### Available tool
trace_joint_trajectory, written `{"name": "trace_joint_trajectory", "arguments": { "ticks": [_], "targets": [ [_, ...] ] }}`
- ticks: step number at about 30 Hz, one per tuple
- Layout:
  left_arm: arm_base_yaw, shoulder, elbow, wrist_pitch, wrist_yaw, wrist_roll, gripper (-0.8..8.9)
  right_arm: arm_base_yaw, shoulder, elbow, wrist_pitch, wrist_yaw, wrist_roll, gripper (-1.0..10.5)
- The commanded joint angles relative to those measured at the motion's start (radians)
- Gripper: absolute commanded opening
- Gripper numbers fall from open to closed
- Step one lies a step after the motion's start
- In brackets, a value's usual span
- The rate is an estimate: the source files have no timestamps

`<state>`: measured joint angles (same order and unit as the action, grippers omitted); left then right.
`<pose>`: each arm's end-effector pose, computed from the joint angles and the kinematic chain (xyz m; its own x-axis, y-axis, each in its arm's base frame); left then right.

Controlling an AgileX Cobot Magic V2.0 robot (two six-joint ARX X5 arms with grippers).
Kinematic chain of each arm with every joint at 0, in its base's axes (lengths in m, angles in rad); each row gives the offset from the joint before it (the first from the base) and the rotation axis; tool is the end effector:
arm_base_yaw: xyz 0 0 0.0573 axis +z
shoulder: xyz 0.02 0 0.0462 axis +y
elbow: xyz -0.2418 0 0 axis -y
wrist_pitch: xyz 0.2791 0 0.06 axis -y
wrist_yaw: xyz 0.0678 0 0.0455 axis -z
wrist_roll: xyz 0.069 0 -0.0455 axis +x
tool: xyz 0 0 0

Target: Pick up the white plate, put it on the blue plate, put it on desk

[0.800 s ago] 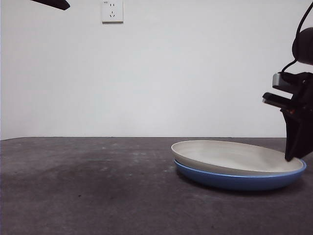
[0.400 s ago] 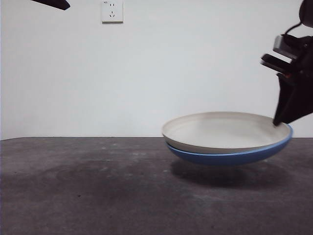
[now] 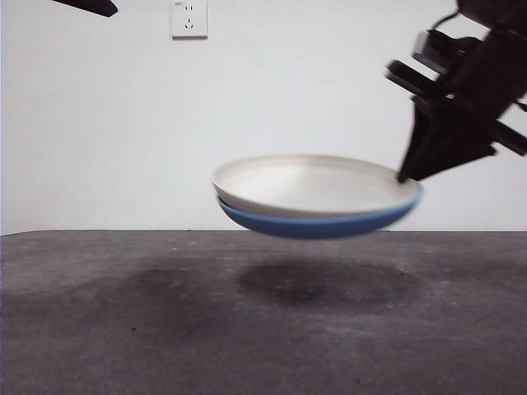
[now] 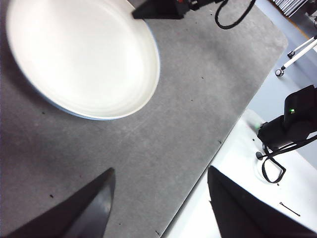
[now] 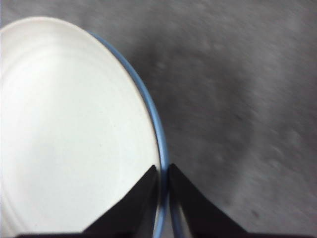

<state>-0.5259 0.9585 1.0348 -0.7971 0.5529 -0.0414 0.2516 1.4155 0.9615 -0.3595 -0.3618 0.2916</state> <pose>0.1978 -0.1567 0.2990 0.2893 -0.7751 -0.5617 0.7441 0.5512 -0.3774 0.3335 0.1109 0.1777 0.5341 0.5028 -0.6797 -0.2462 0.8616 0.4439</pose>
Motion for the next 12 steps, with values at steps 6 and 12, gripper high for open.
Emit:
{"name": "trace_joint_trajectory", "arguments": {
  "ticks": [6, 12],
  "targets": [
    [-0.005, 0.007, 0.01, 0.005, 0.004, 0.015, 3.03, 0.086, 0.135, 0.073, 0.05, 0.026, 0.078, 0.1],
    [-0.005, 0.007, 0.01, 0.004, 0.004, 0.014, 3.03, 0.126, 0.25, 0.124, 0.082, 0.03, 0.103, 0.1]
  ]
}}
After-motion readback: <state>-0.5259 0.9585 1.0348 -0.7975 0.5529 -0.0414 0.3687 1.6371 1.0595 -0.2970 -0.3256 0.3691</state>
